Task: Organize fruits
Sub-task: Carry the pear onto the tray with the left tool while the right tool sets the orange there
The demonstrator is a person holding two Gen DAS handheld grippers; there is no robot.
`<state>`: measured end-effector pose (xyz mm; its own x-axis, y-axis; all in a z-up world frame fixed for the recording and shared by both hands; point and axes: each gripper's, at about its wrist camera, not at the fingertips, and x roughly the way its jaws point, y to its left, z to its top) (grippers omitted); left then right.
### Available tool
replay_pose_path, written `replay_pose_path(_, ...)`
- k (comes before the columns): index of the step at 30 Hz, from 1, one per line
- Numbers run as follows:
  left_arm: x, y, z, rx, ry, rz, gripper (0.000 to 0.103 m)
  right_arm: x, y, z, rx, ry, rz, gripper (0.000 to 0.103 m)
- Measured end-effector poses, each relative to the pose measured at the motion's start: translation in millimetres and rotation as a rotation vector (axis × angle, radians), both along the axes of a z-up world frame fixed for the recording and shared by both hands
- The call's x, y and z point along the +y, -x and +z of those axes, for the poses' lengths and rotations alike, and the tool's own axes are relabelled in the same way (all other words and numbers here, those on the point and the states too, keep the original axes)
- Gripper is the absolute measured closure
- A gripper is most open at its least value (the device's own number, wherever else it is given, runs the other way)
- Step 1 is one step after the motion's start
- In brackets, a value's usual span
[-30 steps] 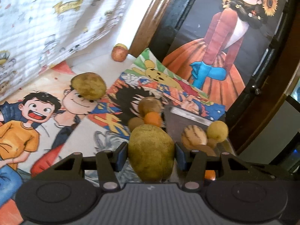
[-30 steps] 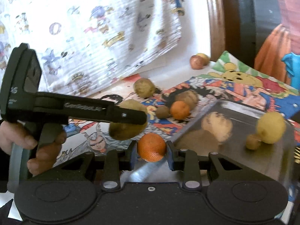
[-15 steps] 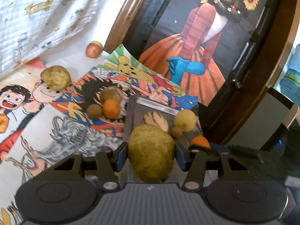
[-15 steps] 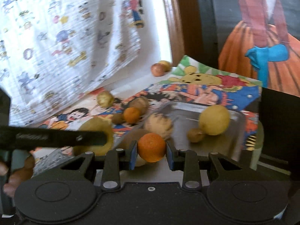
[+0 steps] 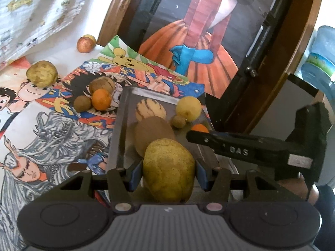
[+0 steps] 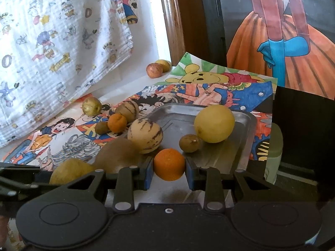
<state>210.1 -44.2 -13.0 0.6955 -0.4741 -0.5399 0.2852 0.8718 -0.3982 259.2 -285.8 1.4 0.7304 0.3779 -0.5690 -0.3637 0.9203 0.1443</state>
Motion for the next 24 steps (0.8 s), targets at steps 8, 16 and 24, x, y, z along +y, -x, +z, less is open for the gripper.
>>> replay_pose_path(8,-10,-6,-5,0.028,-0.030,-0.024,0.046,2,-16,-8,0.014,0.025,-0.004,0.069)
replay_pose_path(16,-20,-15,-4,0.021,-0.055,-0.036,0.046,4,-29,-14,0.023,0.050,0.003,0.069)
replay_pose_path(24,-29,-33,-2,0.008,-0.075,-0.049,0.046,4,-41,-16,0.022,0.057,0.001,0.069)
